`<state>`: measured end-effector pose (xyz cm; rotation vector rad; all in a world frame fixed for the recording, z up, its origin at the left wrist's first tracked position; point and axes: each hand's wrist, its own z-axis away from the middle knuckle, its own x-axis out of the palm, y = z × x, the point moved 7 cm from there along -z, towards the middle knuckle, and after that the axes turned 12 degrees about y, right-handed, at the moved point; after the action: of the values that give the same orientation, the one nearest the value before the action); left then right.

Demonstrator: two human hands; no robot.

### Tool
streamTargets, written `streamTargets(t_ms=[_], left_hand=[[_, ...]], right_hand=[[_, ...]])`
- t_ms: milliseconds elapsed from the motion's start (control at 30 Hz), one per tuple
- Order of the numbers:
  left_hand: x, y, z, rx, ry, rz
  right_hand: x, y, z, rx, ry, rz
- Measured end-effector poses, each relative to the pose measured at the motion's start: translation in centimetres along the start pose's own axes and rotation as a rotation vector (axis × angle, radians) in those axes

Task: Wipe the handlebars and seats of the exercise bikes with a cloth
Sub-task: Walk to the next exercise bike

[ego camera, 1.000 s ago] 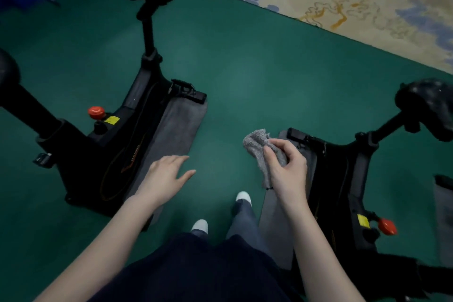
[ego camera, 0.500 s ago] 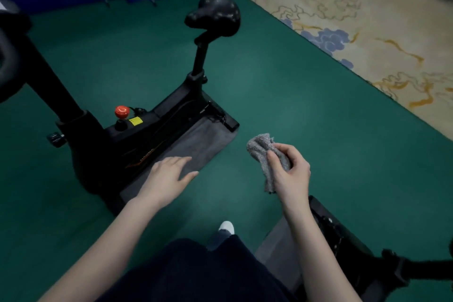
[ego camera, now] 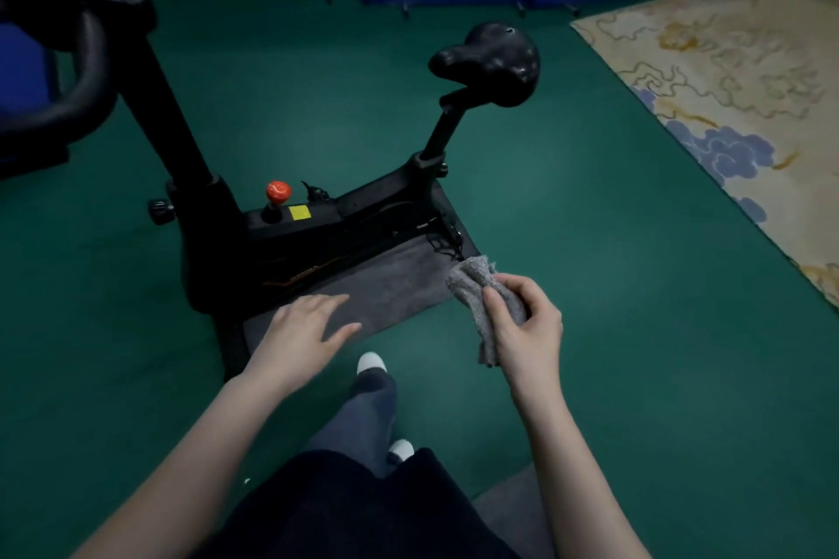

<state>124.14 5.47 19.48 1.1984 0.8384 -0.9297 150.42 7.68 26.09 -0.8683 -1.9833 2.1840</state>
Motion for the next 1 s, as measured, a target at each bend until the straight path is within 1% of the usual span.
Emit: streamTargets(t_ms=[233,500,733,1000], left_hand=[[-0.6,-1.8,-4.9,-0.097,0.042,0.045],[-3.0,-4.0,-10.1,-0.193,0.117,0.090],[-5.0,-6.8,-10.0,-0.322,0.208,0.119],[-6.3,-10.0,-7.7,-0.546,0.314,0.185]], right_hand=[[4.6,-1.9,-5.6,-0.050,-0.065,0.012],[11.5,-5.1,-10.8,-0.106,-0.185,0.017],[18.7,-8.2,-11.7,-0.210,-0.376,-0.003],[25.8,-12.3,-11.5,-0.333,-0.597,-0.052]])
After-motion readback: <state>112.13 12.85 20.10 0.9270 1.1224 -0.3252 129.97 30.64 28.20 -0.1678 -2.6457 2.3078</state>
